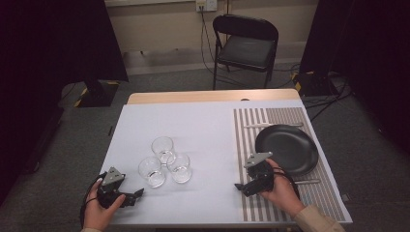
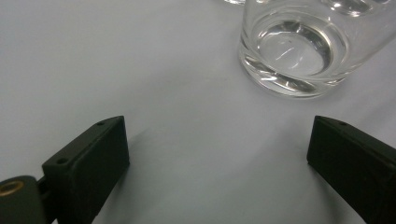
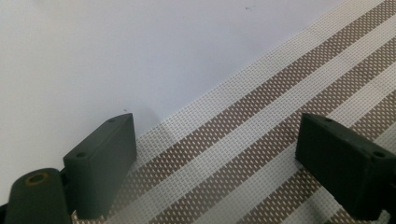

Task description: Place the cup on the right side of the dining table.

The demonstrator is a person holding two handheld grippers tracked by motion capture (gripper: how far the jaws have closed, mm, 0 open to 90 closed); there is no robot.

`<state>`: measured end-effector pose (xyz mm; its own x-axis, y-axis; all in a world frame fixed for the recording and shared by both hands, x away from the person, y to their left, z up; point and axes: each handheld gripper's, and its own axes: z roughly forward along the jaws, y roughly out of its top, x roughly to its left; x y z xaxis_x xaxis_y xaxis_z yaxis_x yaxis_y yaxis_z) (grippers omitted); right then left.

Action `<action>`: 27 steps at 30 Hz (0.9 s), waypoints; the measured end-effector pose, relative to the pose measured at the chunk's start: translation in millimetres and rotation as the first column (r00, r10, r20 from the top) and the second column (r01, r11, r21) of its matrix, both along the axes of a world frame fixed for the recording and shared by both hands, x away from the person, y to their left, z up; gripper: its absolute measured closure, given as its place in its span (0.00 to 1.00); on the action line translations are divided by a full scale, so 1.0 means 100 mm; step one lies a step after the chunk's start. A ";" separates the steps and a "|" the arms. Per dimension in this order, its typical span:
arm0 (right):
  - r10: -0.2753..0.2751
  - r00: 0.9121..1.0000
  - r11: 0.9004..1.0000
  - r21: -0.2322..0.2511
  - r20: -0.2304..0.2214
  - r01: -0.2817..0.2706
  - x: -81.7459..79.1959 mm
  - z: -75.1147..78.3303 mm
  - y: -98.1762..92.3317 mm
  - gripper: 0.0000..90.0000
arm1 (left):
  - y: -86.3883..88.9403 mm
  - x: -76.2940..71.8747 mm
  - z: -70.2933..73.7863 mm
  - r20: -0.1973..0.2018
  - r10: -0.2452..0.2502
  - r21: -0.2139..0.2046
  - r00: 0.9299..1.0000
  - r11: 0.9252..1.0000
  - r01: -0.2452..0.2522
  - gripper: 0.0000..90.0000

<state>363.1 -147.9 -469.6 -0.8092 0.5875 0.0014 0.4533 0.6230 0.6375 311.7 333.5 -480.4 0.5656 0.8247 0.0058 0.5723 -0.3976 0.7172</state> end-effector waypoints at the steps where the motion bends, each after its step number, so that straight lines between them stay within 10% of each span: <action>1: -0.001 1.000 1.000 -0.002 -0.003 0.001 0.00 0.00 0.00 0.13 | 0.00 0.00 0.00 0.000 0.000 0.000 1.000 1.000 0.000 0.05; 27: 0.112 0.992 0.990 -0.083 -0.065 -0.117 0.02 0.19 0.38 0.16 | 0.00 0.00 0.00 0.006 -0.002 -0.002 1.000 1.000 0.002 0.05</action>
<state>365.5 -109.4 -450.7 -0.8714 0.4906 0.0048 0.4112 0.7248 0.5528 311.4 333.9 -480.7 0.5674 0.8234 0.0072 0.5670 -0.3971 0.7217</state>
